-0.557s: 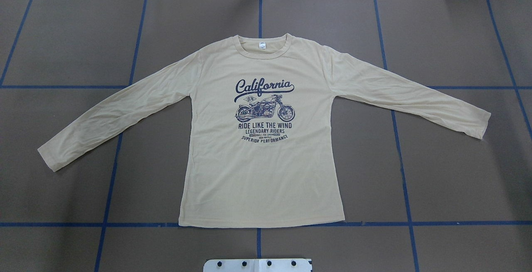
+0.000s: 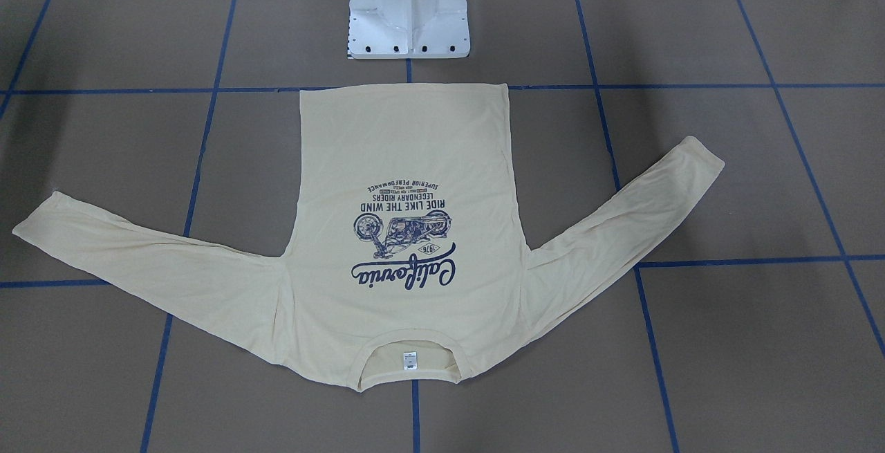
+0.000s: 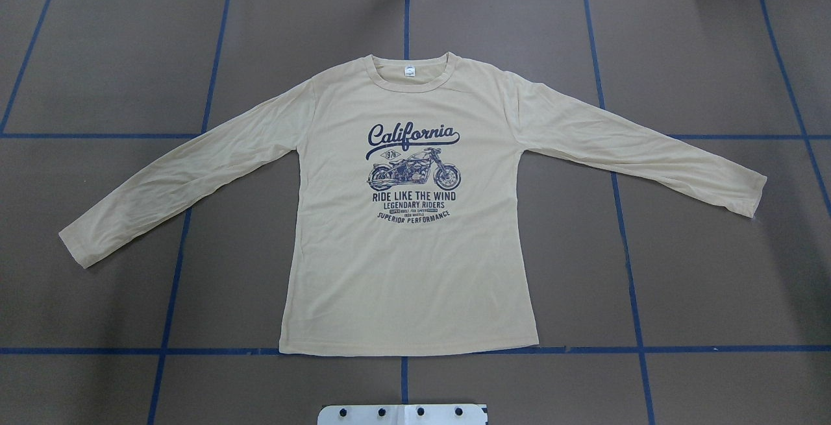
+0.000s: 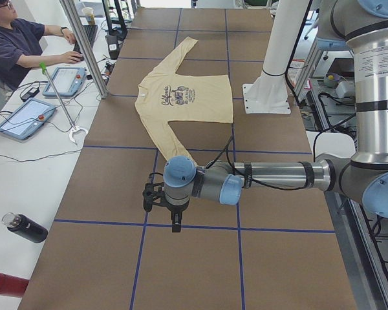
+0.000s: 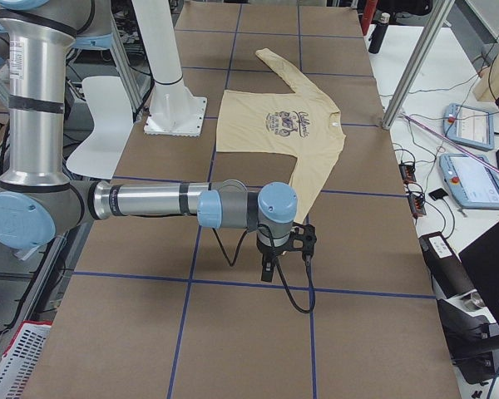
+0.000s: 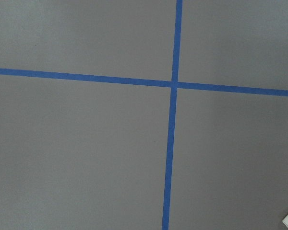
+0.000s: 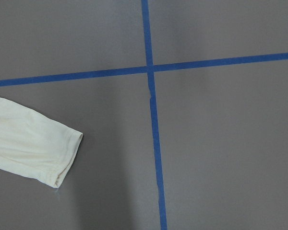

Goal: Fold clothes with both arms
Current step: 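Move the right gripper toward the sleeve cuff nearest it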

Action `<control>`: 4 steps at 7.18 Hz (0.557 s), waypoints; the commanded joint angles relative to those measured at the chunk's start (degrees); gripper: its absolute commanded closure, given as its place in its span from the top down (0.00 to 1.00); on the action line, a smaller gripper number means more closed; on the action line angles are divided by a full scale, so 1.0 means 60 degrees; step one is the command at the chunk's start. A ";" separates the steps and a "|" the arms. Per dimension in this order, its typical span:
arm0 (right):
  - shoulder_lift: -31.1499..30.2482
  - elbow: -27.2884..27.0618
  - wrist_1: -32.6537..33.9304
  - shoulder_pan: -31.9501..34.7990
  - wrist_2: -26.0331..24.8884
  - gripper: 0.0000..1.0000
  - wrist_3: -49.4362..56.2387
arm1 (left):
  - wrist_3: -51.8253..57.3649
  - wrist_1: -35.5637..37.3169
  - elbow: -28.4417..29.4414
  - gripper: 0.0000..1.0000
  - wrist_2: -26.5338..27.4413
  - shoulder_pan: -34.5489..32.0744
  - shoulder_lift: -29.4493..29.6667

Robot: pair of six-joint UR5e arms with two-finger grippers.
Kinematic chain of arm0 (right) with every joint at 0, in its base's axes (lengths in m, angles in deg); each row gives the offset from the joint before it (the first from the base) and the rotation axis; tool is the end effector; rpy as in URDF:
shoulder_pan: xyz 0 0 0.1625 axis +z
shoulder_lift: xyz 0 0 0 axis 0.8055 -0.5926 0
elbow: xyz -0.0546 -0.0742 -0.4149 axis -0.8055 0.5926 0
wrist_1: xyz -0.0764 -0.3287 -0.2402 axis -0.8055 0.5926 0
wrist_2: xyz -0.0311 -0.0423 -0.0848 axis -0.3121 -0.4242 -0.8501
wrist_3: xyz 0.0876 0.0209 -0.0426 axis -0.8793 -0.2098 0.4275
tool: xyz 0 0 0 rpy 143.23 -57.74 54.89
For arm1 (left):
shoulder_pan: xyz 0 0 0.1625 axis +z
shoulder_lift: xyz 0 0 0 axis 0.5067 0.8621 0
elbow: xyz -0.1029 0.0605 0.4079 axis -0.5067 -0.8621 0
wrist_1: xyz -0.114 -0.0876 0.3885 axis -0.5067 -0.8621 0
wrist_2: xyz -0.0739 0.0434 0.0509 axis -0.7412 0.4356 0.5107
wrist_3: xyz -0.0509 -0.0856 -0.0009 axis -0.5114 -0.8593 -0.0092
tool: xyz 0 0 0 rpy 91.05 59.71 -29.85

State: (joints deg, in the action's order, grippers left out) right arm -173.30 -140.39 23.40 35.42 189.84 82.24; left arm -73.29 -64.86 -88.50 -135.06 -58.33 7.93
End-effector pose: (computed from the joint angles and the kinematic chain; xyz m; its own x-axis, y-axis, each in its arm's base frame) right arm 0.0549 -0.4507 0.6185 0.6963 0.0861 0.7125 -0.0687 0.9962 -0.0532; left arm -0.0526 -0.4433 0.6404 0.6839 -0.0483 -0.7280 0.1277 0.9903 0.0542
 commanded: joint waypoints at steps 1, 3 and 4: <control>0.0104 -0.0273 -0.0212 -0.0051 0.0486 1.00 -0.0058 | -0.0074 -0.0348 -0.0019 0.99 -0.0005 0.0000 0.0542; 0.0133 -0.0173 -0.0852 -0.0212 0.0665 1.00 -0.0087 | -0.0031 -0.0610 -0.0019 0.99 0.0024 0.0044 0.0765; 0.0061 -0.0056 -0.1495 -0.0386 0.0753 1.00 -0.0088 | -0.0045 -0.1294 0.0169 0.99 -0.0019 0.0247 0.0911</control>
State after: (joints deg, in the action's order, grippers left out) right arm -172.65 -141.34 18.57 34.03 193.57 81.77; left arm -73.57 -68.95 -88.32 -135.05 -57.88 12.34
